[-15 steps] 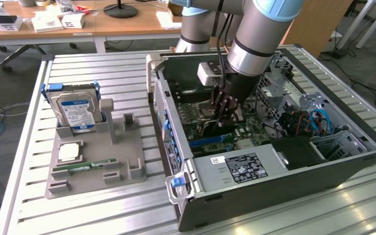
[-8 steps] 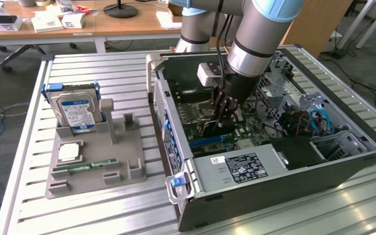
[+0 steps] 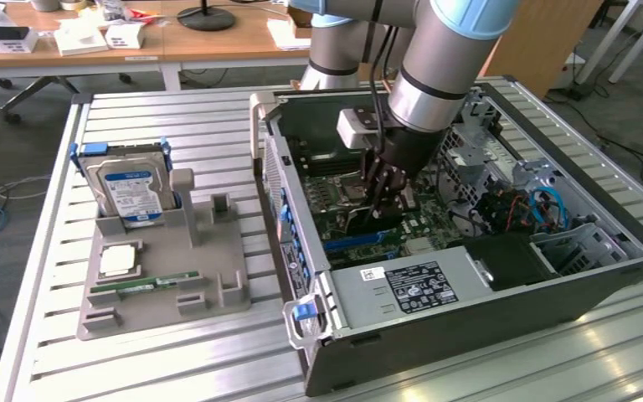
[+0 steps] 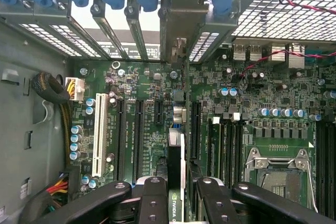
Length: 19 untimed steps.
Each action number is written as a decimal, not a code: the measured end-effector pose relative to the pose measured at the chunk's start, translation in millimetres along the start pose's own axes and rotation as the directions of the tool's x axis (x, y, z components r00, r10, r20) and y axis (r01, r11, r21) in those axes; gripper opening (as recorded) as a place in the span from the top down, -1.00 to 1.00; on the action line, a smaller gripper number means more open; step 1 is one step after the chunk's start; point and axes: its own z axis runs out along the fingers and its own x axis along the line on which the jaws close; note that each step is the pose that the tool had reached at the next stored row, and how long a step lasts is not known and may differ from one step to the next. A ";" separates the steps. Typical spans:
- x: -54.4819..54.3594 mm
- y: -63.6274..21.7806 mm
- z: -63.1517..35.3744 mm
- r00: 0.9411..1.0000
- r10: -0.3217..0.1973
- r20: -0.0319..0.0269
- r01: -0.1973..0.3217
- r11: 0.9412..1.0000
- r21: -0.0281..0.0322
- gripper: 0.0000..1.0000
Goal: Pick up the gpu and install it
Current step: 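Insert the gpu into the slot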
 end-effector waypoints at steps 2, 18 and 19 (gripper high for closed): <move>0.0 0.0 0.0 1.000 0.000 0.000 0.000 1.000 0.000 0.47; 0.1 1.9 2.2 1.000 0.000 0.000 0.000 1.000 0.007 0.47; 0.0 2.1 2.4 1.000 0.000 0.000 0.000 1.000 0.007 0.47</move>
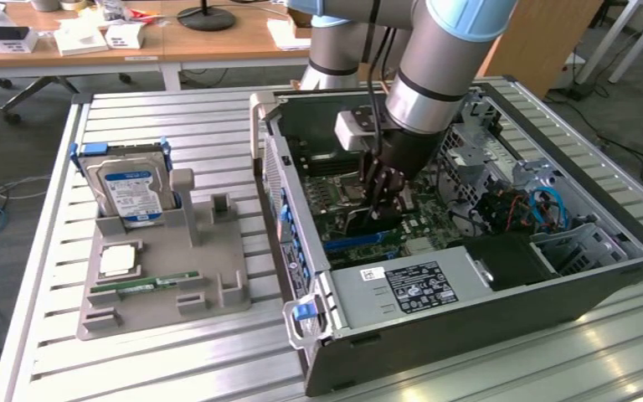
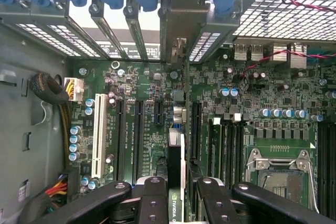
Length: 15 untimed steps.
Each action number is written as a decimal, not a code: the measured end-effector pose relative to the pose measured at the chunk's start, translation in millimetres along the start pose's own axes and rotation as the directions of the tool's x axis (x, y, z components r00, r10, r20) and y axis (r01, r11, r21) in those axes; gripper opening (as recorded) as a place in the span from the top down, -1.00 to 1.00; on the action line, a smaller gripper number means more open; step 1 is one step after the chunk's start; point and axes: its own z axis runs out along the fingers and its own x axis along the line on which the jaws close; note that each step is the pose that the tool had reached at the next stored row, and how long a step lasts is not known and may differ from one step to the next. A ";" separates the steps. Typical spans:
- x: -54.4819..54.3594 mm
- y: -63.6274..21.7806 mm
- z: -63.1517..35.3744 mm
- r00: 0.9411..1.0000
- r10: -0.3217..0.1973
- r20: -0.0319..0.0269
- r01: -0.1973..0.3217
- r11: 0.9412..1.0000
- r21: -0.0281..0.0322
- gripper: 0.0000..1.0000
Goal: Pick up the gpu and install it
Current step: 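Insert the gpu into the slot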
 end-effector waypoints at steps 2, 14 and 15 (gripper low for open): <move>0.0 0.2 0.5 1.000 0.000 0.000 0.000 1.000 0.000 0.47; 0.1 0.6 2.5 1.000 0.000 0.000 0.000 1.000 0.003 0.47; 0.0 0.6 2.6 1.000 0.000 0.000 0.000 1.000 0.003 0.47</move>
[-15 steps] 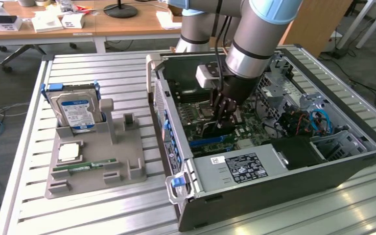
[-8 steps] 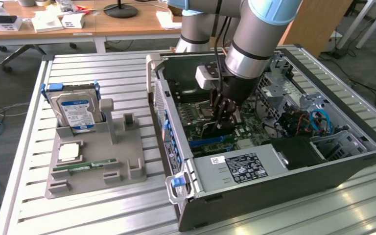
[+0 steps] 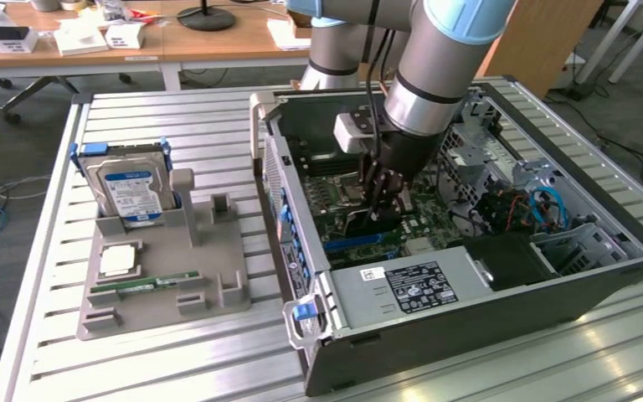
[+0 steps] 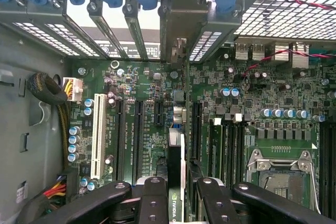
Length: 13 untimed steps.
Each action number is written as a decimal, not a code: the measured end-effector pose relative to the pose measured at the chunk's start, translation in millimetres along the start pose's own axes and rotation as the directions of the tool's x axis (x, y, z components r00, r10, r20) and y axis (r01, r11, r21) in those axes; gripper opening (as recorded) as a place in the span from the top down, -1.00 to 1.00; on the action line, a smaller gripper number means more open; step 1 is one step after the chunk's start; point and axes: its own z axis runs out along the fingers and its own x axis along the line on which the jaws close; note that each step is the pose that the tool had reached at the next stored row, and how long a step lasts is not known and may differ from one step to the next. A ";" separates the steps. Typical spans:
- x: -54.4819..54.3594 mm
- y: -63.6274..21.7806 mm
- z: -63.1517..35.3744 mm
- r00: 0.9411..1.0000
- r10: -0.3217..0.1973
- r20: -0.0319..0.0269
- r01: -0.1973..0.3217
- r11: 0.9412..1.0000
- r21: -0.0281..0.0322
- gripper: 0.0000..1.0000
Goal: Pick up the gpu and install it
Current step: 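Insert the gpu into the slot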
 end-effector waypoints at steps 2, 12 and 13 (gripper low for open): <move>0.0 -0.1 0.9 1.000 0.000 0.000 0.000 1.000 0.001 0.47; 0.1 -0.2 2.5 1.000 0.000 0.000 0.000 1.000 0.002 0.47; 0.1 -0.2 2.5 1.000 0.000 0.000 0.000 1.000 0.002 0.47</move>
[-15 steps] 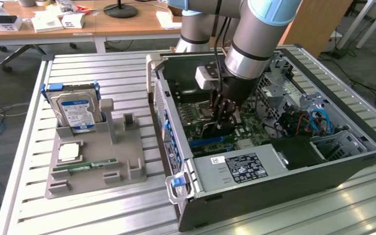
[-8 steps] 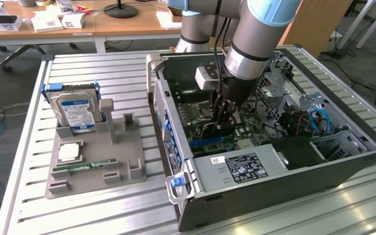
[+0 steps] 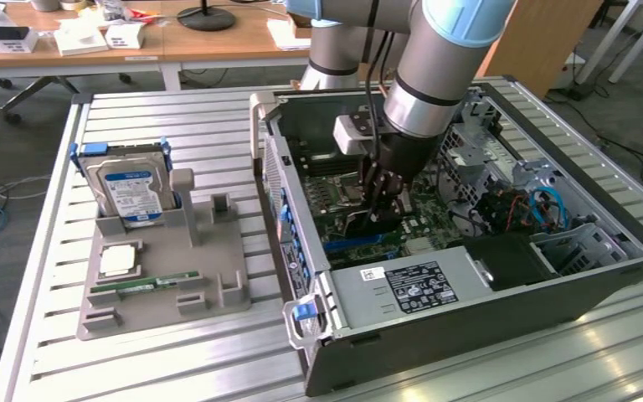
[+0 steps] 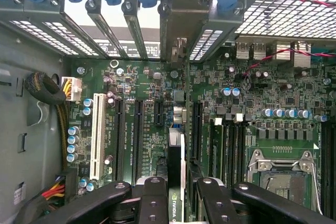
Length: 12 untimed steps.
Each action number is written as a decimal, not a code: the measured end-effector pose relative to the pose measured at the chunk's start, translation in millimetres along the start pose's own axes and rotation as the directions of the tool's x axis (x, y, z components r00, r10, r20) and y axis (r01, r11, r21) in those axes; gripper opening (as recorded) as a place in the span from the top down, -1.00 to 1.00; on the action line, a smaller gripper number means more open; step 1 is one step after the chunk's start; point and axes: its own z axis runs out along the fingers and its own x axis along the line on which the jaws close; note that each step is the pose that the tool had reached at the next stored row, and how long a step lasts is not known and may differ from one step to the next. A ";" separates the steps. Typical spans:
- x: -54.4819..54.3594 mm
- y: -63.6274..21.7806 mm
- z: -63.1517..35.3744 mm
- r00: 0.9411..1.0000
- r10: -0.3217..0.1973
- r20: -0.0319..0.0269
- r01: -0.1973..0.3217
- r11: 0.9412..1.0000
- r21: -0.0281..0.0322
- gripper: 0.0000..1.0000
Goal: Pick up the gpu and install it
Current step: 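Insert the gpu into the slot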
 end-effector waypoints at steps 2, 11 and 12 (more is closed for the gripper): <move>0.0 0.0 0.0 1.000 0.000 0.000 0.000 1.000 0.000 0.47; 1.4 0.2 -1.6 1.000 0.000 0.000 0.000 1.000 0.000 0.47; 1.7 0.2 -1.5 1.000 0.000 0.000 0.000 1.000 0.000 0.47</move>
